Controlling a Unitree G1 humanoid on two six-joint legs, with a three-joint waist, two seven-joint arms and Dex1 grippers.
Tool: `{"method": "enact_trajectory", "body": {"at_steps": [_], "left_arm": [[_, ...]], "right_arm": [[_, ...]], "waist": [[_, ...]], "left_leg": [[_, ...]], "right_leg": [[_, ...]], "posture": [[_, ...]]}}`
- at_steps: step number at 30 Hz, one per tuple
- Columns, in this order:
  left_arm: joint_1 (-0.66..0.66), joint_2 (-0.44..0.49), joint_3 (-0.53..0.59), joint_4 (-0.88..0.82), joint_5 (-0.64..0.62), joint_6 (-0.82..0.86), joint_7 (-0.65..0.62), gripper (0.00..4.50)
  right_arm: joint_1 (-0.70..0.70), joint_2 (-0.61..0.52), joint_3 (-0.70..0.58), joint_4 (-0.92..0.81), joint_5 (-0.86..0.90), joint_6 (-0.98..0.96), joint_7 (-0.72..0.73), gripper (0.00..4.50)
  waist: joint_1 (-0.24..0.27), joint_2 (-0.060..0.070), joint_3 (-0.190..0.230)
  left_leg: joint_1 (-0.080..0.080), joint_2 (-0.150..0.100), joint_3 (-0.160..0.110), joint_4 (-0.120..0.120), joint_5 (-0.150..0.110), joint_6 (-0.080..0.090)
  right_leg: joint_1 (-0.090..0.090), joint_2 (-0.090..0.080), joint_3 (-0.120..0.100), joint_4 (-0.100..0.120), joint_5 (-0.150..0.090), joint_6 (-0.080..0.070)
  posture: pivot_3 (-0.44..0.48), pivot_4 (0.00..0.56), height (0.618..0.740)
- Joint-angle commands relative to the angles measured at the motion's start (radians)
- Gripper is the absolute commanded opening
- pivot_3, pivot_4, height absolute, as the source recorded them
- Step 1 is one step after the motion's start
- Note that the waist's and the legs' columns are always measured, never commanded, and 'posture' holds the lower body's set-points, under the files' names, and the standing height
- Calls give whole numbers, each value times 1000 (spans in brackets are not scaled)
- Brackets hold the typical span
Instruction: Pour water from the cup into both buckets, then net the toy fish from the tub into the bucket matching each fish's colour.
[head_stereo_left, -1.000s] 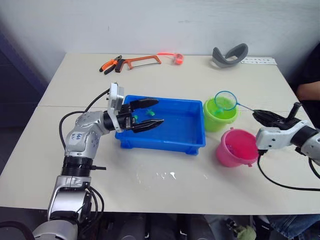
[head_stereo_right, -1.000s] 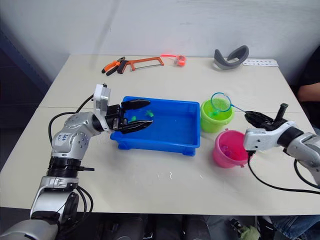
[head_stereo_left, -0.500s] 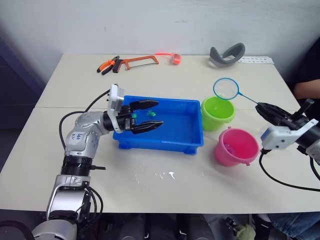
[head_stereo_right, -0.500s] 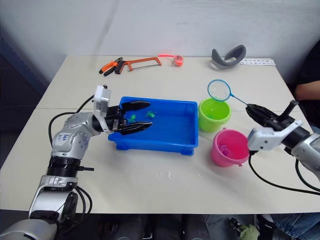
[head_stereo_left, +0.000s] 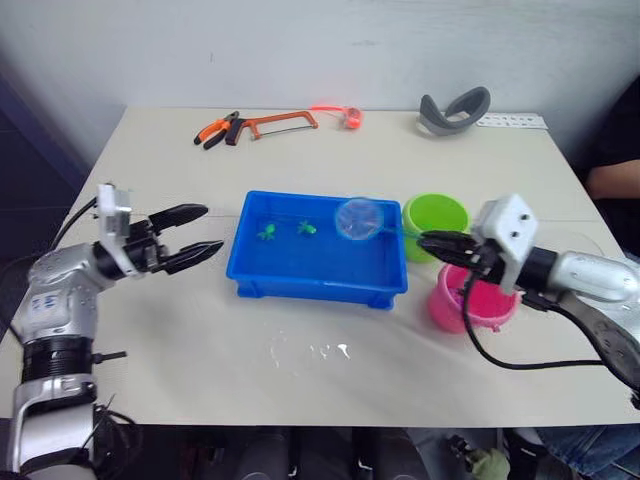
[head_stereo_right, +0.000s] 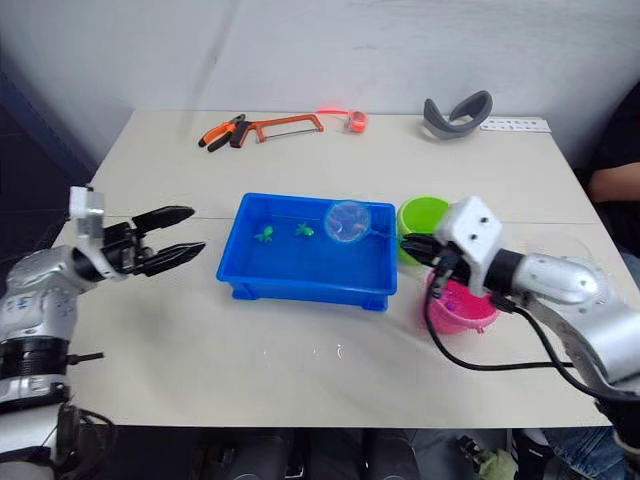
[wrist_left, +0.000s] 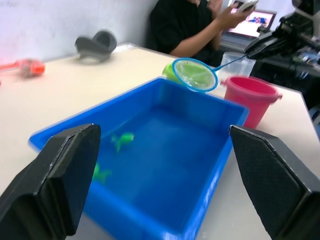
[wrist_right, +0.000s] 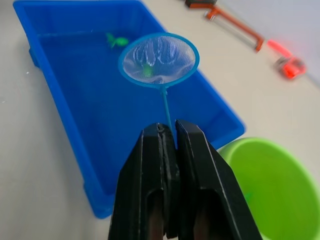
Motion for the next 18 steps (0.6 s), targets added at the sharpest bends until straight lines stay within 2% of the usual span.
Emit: {"method": "enact_trajectory", "body": {"at_steps": [1,7,14,18], "left_arm": [[21,24,28,-26,9,-18,23,4454],[19,13,13,-53,17,-28,43,4454],[5,-9,4,-84,4,-19,63,4454],[4,-23,-4,-105,7,-15,71,4454]], "right_arm": [[-121,49,62,-21,21,245,-58,0],[-293,150,163,101,10,490,-60,0],[-401,292,211,243,-42,563,-75,0],[-441,374,210,324,-103,524,-91,0]], "waist": [[1,0,0],[-4,0,0],[-6,0,0],[-8,0,0]], "left_leg": [[0,0,0,0,0,0],[-1,0,1,0,0,0],[-1,0,2,-1,0,0],[-1,0,3,-1,0,0]], "right_leg": [[0,0,0,0,0,0],[-1,0,0,0,0,0],[-3,1,-1,1,0,0],[-3,2,-3,2,0,0]], "posture": [[0,150,740],[0,150,740],[0,150,740],[0,150,740]]}}
